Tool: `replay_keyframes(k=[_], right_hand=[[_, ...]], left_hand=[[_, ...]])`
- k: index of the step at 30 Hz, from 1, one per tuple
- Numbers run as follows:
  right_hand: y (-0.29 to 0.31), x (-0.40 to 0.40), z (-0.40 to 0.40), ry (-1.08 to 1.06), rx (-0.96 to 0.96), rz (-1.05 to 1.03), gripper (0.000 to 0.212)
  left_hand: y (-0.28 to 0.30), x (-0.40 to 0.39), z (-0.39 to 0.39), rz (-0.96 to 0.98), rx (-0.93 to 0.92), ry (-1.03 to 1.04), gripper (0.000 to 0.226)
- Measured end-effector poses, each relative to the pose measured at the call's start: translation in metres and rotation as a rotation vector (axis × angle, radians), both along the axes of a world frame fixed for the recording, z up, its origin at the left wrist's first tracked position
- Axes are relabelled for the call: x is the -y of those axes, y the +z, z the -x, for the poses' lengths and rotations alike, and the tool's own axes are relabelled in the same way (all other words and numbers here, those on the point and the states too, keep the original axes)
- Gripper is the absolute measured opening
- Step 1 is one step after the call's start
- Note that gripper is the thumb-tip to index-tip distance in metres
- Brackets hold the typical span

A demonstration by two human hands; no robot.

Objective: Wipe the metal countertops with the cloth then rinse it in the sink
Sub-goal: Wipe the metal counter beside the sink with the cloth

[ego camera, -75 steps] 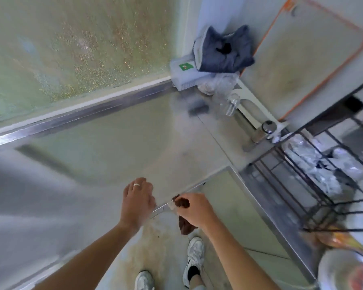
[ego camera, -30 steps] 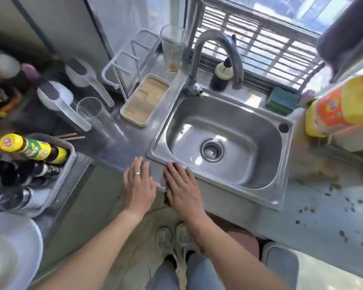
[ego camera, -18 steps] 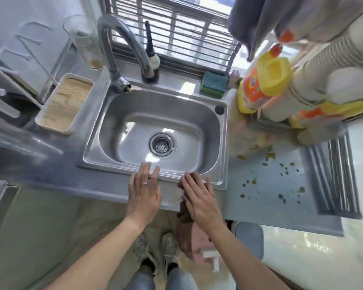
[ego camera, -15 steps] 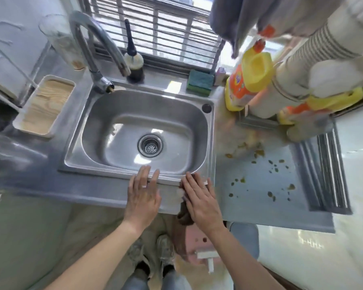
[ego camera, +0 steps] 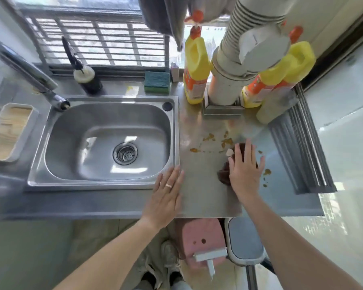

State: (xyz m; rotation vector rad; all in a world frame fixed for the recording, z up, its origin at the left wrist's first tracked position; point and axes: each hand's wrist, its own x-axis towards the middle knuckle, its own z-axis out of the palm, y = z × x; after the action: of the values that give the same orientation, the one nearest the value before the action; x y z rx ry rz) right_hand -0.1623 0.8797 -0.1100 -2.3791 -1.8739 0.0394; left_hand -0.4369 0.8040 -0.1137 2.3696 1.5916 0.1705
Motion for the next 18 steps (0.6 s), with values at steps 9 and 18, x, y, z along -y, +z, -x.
replay_keyframes(k=[9,18], right_hand=[[-0.004,0.109,0.101,0.409,-0.202,0.036,0.062],[-0.018,-0.067,0.114,0.501,-0.221,-0.014,0.055]], left_hand=[[-0.003,-0.013,-0.012,-0.028,0.006,0.017,0.066],[-0.005,-0.016,-0.013,-0.056,0.036,0.031,0.074]])
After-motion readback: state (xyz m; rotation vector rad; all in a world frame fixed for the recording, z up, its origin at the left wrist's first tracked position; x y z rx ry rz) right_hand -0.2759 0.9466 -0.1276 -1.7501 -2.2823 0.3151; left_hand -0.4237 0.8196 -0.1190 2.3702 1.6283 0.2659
